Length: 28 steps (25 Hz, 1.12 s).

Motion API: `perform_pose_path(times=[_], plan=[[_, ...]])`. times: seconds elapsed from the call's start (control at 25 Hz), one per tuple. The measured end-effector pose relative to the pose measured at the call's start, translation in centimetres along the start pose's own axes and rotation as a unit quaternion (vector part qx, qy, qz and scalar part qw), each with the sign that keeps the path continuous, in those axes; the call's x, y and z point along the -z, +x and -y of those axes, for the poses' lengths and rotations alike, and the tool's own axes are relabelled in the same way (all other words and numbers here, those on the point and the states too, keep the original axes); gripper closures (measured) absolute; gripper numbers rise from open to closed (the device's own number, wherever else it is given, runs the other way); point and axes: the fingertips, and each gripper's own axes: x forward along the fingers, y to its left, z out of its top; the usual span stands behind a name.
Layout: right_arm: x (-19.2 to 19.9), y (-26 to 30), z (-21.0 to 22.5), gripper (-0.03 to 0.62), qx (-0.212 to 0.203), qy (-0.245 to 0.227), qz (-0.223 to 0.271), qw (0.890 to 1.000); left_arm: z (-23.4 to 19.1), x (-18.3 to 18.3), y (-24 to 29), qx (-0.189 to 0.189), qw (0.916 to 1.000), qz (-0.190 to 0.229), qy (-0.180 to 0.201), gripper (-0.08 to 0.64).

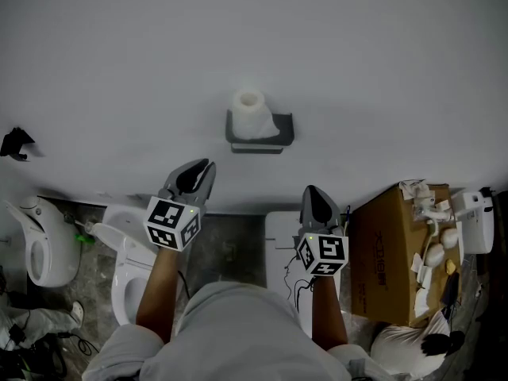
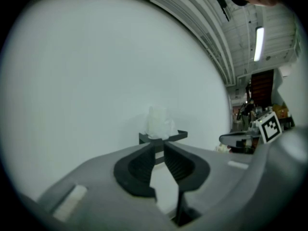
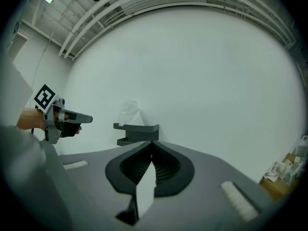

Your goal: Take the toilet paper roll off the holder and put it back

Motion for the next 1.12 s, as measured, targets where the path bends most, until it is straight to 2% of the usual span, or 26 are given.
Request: perform_pose_path(times=[0.44,1.12], plan=[[-0.2,-0.2,0.4,0.591,0.000,-0.007,-0.002,1.000,0.8,0.9,-0.2,0.004,0.9999,0.007,-0.009,0.560],[-0.1,-0.4,-0.1,0.591,0.003,-0.010,0.001,1.000,0.2,1.0,-1.6,-0.002,0.9997,0.024,-0.011,0.561]])
